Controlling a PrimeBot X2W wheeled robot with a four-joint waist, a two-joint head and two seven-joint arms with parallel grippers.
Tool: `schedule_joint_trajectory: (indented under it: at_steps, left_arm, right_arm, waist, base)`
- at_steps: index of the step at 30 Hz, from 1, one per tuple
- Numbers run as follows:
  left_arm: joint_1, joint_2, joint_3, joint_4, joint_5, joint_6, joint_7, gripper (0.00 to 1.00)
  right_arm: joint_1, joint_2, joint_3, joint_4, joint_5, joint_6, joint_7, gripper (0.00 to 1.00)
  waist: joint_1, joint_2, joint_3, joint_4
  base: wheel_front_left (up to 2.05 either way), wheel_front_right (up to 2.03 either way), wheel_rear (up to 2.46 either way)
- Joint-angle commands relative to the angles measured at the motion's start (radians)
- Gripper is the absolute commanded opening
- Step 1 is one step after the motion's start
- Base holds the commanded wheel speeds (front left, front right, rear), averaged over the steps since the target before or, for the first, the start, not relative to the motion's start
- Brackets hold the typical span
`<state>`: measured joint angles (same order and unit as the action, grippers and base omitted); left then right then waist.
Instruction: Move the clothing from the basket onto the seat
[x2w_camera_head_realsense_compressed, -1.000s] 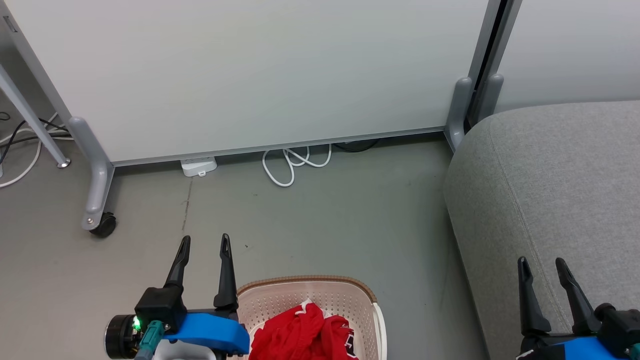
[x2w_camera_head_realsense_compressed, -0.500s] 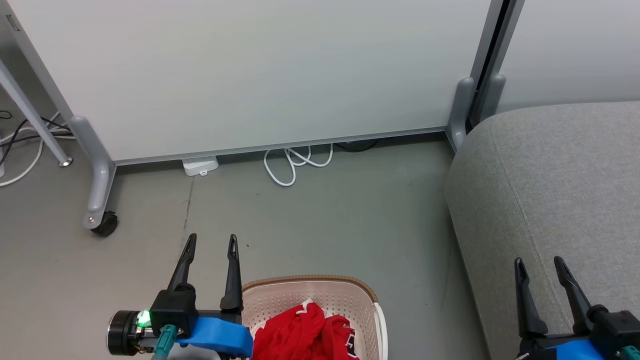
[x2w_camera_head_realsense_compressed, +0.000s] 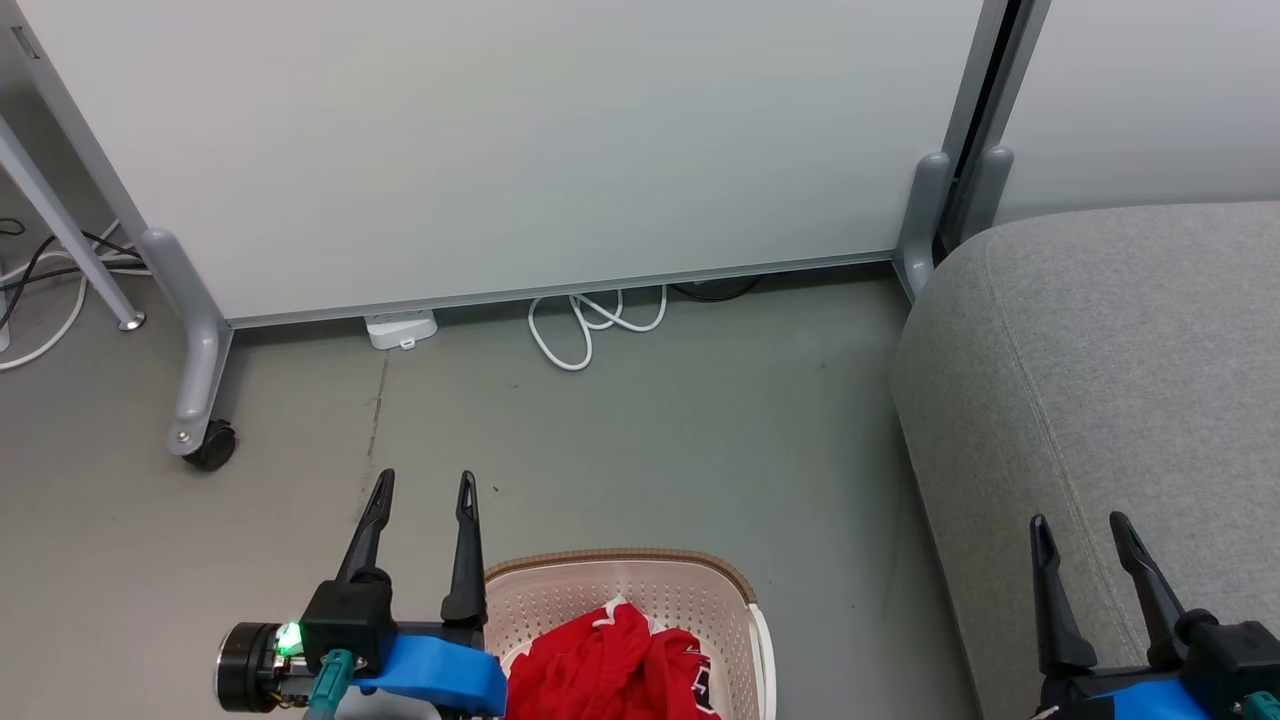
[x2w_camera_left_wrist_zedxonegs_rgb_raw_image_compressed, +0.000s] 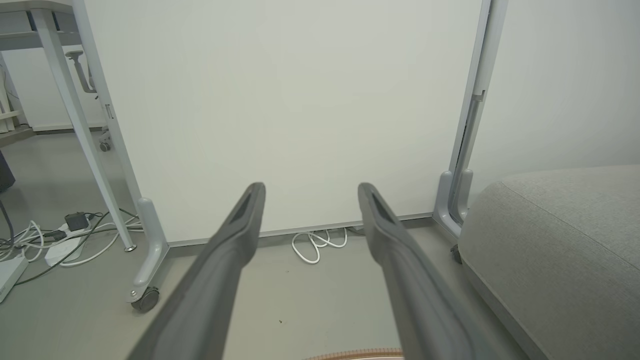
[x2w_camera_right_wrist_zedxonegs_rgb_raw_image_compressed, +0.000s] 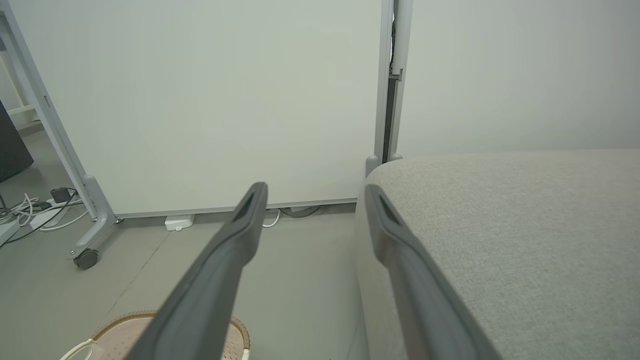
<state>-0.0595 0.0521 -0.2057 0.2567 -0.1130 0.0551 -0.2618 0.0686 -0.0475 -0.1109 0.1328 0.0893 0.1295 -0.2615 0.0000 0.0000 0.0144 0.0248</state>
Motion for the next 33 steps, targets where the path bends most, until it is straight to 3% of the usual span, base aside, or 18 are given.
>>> schedule_joint_trajectory:
  at_steps: [1, 15, 33]
  left_arm:
    - [-0.004, -0.001, 0.003, 0.002, -0.004, -0.002, -0.005, 1.00]
    - [-0.030, -0.002, -0.010, 0.058, -0.010, -0.009, -0.004, 1.00]
    - [-0.221, -0.001, -0.052, 0.415, -0.004, -0.033, -0.004, 1.00]
  right_arm:
    - [0.012, -0.005, -0.002, -0.007, -0.002, 0.002, -0.006, 1.00]
    - [-0.023, -0.005, 0.026, -0.025, -0.009, 0.002, -0.005, 1.00]
    - [-0.154, -0.004, 0.140, -0.075, 0.019, 0.002, -0.005, 1.00]
  waist:
    - [0.0000, 0.0000, 0.000, 0.000]
    - [0.0000, 0.0000, 0.053, -0.036]
    - [0.0000, 0.0000, 0.291, -0.167]
  base:
    - [0.00, 0.00, 0.00]
    - [0.00, 0.00, 0.00]
    - [0.00, 0.00, 0.00]
